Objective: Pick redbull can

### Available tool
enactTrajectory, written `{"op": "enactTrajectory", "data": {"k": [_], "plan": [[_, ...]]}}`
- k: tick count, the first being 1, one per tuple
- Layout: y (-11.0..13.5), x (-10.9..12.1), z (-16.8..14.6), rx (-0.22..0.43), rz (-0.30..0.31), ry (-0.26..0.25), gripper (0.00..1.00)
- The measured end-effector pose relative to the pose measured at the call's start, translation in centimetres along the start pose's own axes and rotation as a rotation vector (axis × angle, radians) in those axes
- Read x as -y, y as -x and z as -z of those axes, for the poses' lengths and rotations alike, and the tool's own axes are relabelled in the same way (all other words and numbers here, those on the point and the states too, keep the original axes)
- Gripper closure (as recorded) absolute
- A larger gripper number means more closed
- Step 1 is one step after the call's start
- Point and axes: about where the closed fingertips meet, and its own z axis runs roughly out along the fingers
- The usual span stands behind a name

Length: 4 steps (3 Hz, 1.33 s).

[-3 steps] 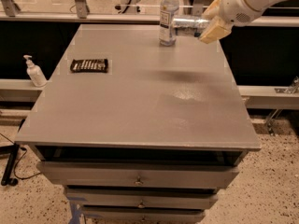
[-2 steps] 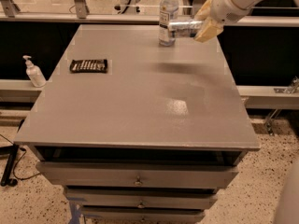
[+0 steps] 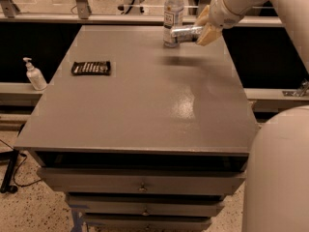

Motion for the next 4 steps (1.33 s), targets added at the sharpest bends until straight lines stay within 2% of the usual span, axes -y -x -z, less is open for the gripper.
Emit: {"op": "enactTrajectory", "data": {"k": [1, 4], "plan": [[-0.2, 0.6, -1.7, 0.014, 0.006, 0.009, 0.82], [-1.7, 1.2, -4.8, 0.024, -0.015, 0.024, 0.13]]}}
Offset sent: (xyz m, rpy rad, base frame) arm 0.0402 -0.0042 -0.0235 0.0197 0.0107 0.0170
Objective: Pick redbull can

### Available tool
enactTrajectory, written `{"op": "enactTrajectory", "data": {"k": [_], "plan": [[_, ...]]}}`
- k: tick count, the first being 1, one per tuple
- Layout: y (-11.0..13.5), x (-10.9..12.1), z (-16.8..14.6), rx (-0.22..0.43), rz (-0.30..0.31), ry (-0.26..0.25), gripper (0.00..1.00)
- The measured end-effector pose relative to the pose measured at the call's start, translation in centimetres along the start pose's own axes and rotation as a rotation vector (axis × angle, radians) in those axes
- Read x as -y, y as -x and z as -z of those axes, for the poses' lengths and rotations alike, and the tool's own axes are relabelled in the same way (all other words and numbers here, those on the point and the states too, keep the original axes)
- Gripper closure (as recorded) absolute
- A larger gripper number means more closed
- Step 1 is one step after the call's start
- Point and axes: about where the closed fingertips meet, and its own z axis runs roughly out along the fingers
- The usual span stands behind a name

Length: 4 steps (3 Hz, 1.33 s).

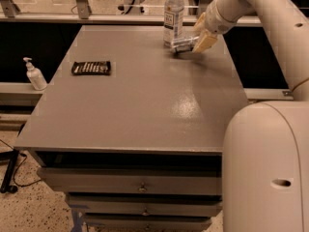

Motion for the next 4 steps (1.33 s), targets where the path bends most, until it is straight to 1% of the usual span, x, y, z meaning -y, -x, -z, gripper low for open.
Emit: {"op": "enactTrajectory", "data": {"k": [1, 2, 3, 4], "plan": [[0.8, -0.4, -1.1, 0.015, 0.010, 0.025, 0.00], [1.8, -0.6, -1.7, 0.037, 0.015, 0.040, 0.00], [2.2, -0.6, 0.0, 0.079, -0.014, 0.022, 0.00], [2.2, -1.0, 3.4, 0.152, -0.101, 0.006, 0.00]]}}
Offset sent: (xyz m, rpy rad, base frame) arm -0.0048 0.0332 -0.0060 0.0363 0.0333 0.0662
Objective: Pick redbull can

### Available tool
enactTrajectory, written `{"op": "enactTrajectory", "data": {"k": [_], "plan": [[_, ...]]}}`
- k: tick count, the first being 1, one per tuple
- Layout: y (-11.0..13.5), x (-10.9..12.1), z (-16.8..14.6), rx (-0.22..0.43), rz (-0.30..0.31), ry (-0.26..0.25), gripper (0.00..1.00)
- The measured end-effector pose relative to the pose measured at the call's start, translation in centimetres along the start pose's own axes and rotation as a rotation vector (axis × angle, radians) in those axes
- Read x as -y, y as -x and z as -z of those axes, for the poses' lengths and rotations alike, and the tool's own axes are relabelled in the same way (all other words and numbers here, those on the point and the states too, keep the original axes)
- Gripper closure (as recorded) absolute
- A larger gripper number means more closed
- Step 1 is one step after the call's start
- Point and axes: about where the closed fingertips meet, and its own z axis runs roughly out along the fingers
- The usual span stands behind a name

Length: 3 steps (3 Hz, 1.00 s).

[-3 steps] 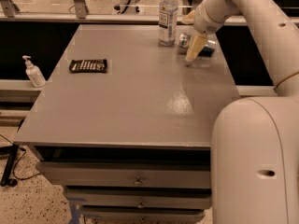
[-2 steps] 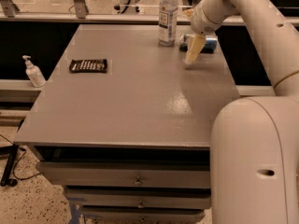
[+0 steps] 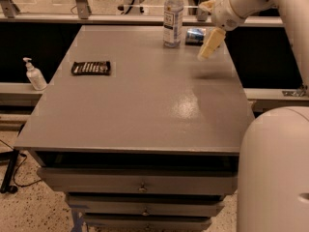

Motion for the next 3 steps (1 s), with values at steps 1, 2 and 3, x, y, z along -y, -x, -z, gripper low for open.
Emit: {"op": "enactTrajectory", "data": {"k": [1, 2, 3], "plan": [[-0.3, -0.4, 3.9, 0.100, -0.130, -0.030, 0.00], [-1.3, -0.9, 7.6, 0.187, -0.242, -0.064, 0.00], [-2.7, -1.9, 11.4, 0.288, -0.328, -0.082, 0.00]]}}
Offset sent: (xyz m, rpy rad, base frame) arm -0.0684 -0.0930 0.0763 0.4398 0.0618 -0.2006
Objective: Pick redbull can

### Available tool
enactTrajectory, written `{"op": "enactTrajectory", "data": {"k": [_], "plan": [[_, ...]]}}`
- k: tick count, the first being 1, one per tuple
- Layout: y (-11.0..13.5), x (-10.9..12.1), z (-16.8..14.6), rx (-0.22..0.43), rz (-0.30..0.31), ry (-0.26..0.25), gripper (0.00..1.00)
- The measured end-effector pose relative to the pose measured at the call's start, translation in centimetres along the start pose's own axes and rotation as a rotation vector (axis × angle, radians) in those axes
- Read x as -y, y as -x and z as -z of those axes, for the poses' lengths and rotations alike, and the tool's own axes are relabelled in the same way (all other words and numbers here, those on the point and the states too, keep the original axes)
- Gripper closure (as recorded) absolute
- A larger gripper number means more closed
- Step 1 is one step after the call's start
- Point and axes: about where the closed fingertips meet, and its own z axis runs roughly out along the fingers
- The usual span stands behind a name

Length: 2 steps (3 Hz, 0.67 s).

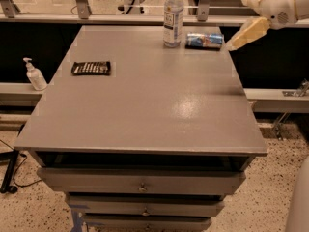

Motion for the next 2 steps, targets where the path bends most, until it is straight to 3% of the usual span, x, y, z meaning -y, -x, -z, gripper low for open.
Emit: {"op": "enactTrajectory", "data": {"k": [1, 2], "plan": [[-1.4, -0.4, 4.8, 0.061, -0.067, -0.049, 0.00], [-2.4, -0.5, 6.2, 0.061, -0.083, -0.065, 0.00]]}}
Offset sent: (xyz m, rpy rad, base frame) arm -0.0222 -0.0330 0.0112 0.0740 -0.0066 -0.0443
